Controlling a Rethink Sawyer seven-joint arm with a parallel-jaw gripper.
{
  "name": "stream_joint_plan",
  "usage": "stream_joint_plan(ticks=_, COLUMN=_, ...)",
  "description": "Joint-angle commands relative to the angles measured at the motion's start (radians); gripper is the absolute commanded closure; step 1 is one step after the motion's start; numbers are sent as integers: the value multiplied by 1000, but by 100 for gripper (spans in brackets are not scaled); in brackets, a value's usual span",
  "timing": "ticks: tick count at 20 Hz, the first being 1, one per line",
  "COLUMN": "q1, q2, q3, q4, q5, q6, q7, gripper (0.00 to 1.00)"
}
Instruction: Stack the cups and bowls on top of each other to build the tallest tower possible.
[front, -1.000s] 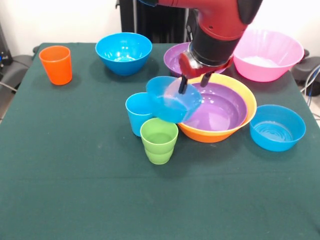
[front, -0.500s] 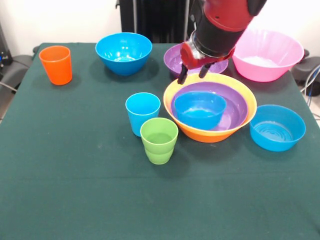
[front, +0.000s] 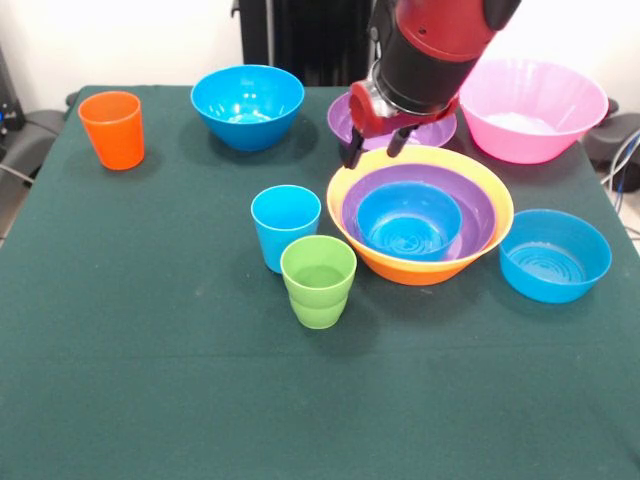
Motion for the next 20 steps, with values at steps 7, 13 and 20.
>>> stream_joint_plan(ticks=7, q1=-63, q2=109, q3=133, q4=-176, q5=-3, q6=-110, q7=61, gripper=0)
stream_joint_plan(ticks=13, q1=-83, q2=148, q3=131, q4=-286, q5=27, q6=1, q7=63, gripper=0)
stream_joint_plan(ticks=20, q1=-112, q2=171, q3=126, q4=-279, q5=39, q6=7, q7=56, gripper=0)
